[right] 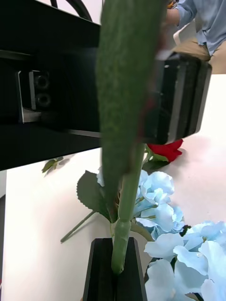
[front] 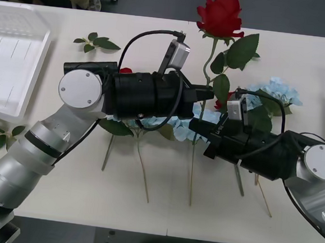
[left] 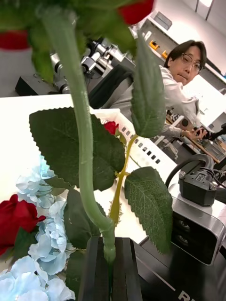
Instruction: Put the red flowers into the right box and the blue flowers into the left box
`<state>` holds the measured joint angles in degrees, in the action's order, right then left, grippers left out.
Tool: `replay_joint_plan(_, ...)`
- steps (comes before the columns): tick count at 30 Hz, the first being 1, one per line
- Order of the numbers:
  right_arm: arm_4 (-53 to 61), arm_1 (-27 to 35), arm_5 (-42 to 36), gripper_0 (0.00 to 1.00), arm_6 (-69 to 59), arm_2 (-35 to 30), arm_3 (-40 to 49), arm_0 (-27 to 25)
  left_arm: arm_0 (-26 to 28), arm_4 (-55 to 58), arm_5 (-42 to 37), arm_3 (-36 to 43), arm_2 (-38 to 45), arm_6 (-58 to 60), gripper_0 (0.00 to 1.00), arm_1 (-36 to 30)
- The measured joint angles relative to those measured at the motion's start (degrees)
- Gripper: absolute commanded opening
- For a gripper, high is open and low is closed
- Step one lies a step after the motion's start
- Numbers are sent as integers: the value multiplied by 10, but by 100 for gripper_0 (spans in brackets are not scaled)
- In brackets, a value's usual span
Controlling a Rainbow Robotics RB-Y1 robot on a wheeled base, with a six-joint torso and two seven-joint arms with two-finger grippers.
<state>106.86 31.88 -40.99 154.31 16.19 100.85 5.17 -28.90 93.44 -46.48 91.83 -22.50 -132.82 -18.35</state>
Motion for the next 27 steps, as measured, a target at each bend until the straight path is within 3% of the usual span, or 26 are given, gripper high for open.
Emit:
replay_joint_plan(4, 0, 0, 0, 0, 0, -1, 0, 0, 0, 0, 0, 0, 0, 0, 1, 0)
replay_joint_plan(5, 0, 0, 0, 0, 0, -1, 0, 0, 0, 0, 0, 0, 0, 0, 21, 0)
replay_joint_plan(6, 0, 0, 0, 0, 0, -1, 0, 0, 0, 0, 0, 0, 0, 0, 74, 0)
replay_joint_plan(7, 0, 0, 0, 0, 0, -1, 0, 0, 0, 0, 0, 0, 0, 0, 100, 0)
replay_joint_plan(27, 0, 21, 11, 0, 0, -1, -4, 0, 0, 0, 0, 0, 0, 0, 100, 0)
